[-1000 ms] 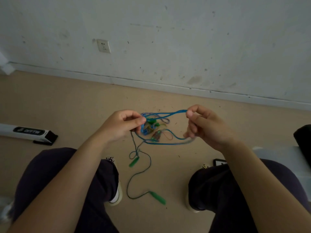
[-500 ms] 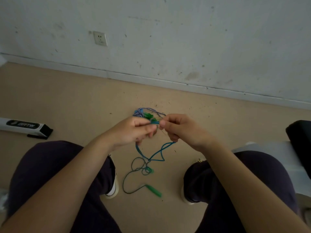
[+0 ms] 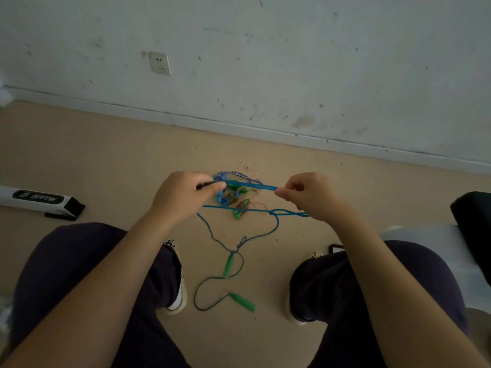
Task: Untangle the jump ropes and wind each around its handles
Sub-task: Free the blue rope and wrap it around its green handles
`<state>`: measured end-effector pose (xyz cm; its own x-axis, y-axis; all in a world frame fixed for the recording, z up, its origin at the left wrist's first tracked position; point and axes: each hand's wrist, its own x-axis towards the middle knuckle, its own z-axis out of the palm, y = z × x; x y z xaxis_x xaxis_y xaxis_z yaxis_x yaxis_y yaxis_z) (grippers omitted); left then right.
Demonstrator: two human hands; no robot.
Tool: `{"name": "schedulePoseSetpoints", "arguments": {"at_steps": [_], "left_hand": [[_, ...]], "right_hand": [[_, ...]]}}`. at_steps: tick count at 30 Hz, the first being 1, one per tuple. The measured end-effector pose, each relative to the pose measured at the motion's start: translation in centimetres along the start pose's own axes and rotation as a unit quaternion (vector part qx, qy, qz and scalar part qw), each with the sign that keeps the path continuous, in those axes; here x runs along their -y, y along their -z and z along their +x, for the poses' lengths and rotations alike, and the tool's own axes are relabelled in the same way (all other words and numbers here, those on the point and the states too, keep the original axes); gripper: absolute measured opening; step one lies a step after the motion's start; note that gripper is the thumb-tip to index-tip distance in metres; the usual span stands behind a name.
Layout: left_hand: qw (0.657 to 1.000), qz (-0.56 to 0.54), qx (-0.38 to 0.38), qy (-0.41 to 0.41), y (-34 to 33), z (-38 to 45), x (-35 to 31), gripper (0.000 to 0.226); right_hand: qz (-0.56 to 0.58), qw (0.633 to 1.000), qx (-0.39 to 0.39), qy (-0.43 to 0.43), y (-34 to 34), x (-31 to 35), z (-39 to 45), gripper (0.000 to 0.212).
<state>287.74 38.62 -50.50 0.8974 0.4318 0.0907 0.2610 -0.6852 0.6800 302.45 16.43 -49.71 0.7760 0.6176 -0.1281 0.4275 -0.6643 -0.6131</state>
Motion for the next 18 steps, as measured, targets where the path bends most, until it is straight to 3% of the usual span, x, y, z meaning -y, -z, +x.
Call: {"name": "schedulePoseSetpoints", "arguments": {"at_steps": [2,5,8,9,12,15,18], "left_hand": [[0.990,0.139,0.019,0.010,-0.3,0.1,0.4,0.052],[0.984,0.171,0.046,0.030,-0.2,0.3,0.4,0.064],[0.977,0.107,0.175,0.059,0.0,0.1,0.5,0.042],[0.966,0.094,0.232,0.071,0.0,0.0,0.5,0.032],[0.930,0.097,0.343,0.096,-0.4,-0.6,0.6,0.034],[0.920,0.111,0.365,0.087,-0.4,-0.4,0.6,0.031],[0.951,0.041,0.294,0.086,-0.3,-0.6,-0.1,0.048]], "right_hand": [[-0.049,0.999,-0.001,-0.009,-0.1,-0.1,-0.1,0.045],[0.019,1.000,-0.010,-0.016,-0.2,0.2,-0.5,0.049],[0.182,0.983,-0.017,-0.022,-0.7,0.7,-0.9,0.045],[0.188,0.982,-0.024,-0.016,-0.9,0.6,-0.9,0.044],[0.151,0.988,-0.031,0.001,-1.1,0.6,-0.8,0.042],[0.123,0.992,-0.031,0.015,-1.5,0.3,-0.7,0.048],[0.118,0.992,-0.026,0.021,-1.6,0.2,-0.8,0.049]]}}
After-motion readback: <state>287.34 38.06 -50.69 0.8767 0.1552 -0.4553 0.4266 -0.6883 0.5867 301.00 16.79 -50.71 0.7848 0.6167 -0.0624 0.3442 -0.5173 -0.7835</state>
